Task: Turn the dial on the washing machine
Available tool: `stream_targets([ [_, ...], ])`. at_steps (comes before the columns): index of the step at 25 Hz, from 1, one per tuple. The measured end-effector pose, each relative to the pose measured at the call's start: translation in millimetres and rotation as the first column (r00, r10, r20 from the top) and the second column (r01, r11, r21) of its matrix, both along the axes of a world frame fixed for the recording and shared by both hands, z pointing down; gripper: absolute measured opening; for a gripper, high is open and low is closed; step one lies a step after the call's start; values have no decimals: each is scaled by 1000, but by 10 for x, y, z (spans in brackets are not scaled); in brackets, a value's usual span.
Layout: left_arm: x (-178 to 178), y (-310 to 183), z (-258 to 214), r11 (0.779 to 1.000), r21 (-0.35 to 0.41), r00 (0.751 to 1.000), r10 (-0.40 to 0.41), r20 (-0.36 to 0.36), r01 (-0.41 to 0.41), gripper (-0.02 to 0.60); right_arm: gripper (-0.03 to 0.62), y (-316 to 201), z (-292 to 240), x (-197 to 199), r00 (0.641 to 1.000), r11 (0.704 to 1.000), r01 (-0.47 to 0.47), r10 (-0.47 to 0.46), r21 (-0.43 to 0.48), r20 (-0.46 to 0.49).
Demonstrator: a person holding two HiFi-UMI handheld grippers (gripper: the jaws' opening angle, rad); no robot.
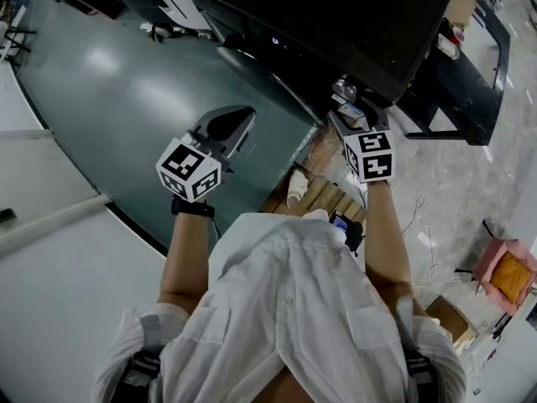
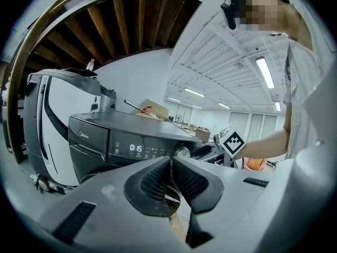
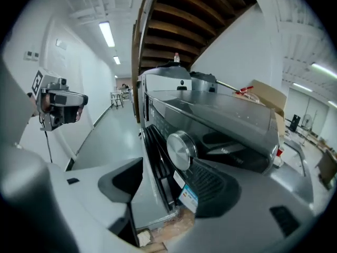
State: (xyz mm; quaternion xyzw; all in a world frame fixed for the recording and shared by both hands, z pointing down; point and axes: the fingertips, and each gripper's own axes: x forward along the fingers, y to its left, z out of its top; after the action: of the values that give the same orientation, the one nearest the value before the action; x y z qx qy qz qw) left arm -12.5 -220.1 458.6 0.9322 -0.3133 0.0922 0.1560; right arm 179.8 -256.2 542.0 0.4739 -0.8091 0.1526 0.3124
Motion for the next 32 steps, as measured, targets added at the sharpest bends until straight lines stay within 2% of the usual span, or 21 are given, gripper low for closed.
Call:
stream_targets([
  [4, 12, -8, -2, 1000, 2, 1000, 1, -4, -1, 17, 299, -7, 62, 10, 999, 999, -22, 23, -33, 32],
  [16, 56, 6, 13, 1000, 0, 1000, 4, -4, -4, 17, 319, 23, 333, -70, 999, 990, 0, 8, -138, 52],
  [28, 107, 33, 17, 1000, -2, 1000, 13, -9, -13, 17, 334, -3, 394, -179, 987, 990, 4, 20, -144, 161],
  [30, 120, 41, 21, 1000, -2, 1000, 16, -10, -16, 17, 331, -2, 407, -255, 983, 989, 23, 5, -146, 184],
  [31, 120, 46, 21, 1000, -2, 1000, 16, -10, -16, 17, 301, 13, 400, -313, 981, 989, 43, -15, -142, 193],
  [32, 117, 49, 20, 1000, -2, 1000, 15, -11, -15, 17, 297, 39, 389, -380, 980, 988, 68, -40, -137, 197],
])
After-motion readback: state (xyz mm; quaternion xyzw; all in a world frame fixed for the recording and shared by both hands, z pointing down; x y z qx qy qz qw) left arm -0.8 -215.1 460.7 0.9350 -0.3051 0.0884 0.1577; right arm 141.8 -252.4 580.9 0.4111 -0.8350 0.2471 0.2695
